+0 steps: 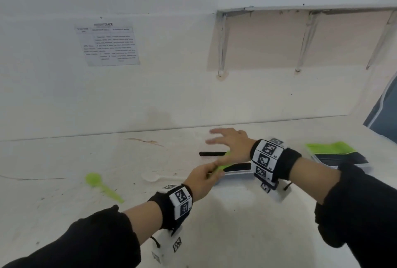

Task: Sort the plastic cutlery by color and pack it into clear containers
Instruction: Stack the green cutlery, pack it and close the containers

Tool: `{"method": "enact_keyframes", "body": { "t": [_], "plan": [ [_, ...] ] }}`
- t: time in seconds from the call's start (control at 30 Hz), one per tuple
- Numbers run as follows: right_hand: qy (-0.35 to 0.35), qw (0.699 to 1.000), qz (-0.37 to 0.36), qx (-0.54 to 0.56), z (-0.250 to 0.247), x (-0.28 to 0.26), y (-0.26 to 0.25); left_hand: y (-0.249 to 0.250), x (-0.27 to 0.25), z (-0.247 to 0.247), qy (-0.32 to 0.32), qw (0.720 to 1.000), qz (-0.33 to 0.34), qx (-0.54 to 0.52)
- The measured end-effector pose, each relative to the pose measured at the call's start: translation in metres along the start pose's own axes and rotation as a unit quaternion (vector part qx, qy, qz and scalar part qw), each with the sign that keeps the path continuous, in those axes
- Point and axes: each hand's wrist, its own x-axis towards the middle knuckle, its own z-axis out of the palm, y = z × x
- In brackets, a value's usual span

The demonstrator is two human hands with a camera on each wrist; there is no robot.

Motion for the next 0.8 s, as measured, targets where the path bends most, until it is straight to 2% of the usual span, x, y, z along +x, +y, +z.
{"method": "enact_keyframes", "body": {
  "t": [0.07,0.13,0.2,0.3,0.47,0.53,0.6,0.67,0.8],
  "plan": [
    [-0.078,0.992,-0.004,-0.099,-0.006,0.001,0.006,0.004,0.004,0.004,-0.021,0.994,0.024,0.108],
    [-0.132,0.987,0.004,-0.09,-0.012,0.003,0.012,0.012,0.008,0.005,-0.025,0.991,0.03,0.126],
    [-0.161,0.985,-0.016,-0.067,-0.016,0.003,0.017,0.016,0.014,0.004,-0.015,0.994,0.008,0.109],
    [-0.156,0.983,-0.032,-0.094,-0.016,0.002,0.02,0.015,0.02,0.004,-0.013,0.999,-0.023,0.045],
    [-0.136,0.987,-0.044,-0.069,-0.011,0.006,0.033,0.02,0.028,0.001,-0.005,0.997,-0.01,0.075],
    [-0.106,0.992,-0.037,-0.058,-0.009,0.009,0.039,0.018,0.032,-0.001,0.033,0.995,0.0,0.092],
    [-0.079,0.996,-0.017,-0.045,-0.005,0.013,0.048,0.013,0.035,-0.004,0.103,0.99,0.009,0.098],
    [-0.055,0.998,0.017,-0.026,0.0,0.016,0.058,0.003,0.04,-0.009,0.138,0.985,-0.007,0.1],
    [-0.049,0.995,0.084,-0.01,0.018,0.024,0.074,-0.018,0.045,-0.02,0.083,0.987,-0.098,0.101]
  ]
}}
